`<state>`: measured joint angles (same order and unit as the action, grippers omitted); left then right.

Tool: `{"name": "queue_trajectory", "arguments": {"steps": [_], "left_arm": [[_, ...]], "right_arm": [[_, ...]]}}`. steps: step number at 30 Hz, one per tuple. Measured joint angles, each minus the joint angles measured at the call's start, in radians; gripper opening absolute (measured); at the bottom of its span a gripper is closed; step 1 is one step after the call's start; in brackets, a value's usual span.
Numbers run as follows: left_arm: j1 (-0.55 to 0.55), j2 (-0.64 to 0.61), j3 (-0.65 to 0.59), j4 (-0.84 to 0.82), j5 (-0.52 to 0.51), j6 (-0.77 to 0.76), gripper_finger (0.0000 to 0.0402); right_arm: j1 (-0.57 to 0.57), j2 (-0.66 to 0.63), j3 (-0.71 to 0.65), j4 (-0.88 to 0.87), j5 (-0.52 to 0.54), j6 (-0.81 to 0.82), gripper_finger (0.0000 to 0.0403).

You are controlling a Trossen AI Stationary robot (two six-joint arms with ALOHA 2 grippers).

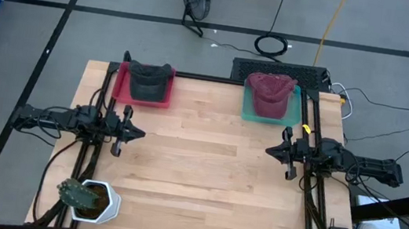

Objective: Pick & Place hat
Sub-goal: Return to Home Position

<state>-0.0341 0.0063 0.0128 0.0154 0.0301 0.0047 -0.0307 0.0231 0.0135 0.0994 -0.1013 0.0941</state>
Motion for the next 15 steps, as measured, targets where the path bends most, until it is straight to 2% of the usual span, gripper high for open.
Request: {"name": "queue_trajectory", "arguments": {"steps": [8, 15], "left_arm": [[0.000, 0.000, 0.000, 0.002, 0.011, -0.015, 0.0030], [0.000, 0.000, 0.000, 0.003, 0.011, -0.012, 0.0007]], "right_arm": [[0.000, 0.000, 0.000, 0.000, 0.000, 0.003, 0.0000], [0.000, 0.000, 0.000, 0.000, 0.000, 0.003, 0.0000]]}}
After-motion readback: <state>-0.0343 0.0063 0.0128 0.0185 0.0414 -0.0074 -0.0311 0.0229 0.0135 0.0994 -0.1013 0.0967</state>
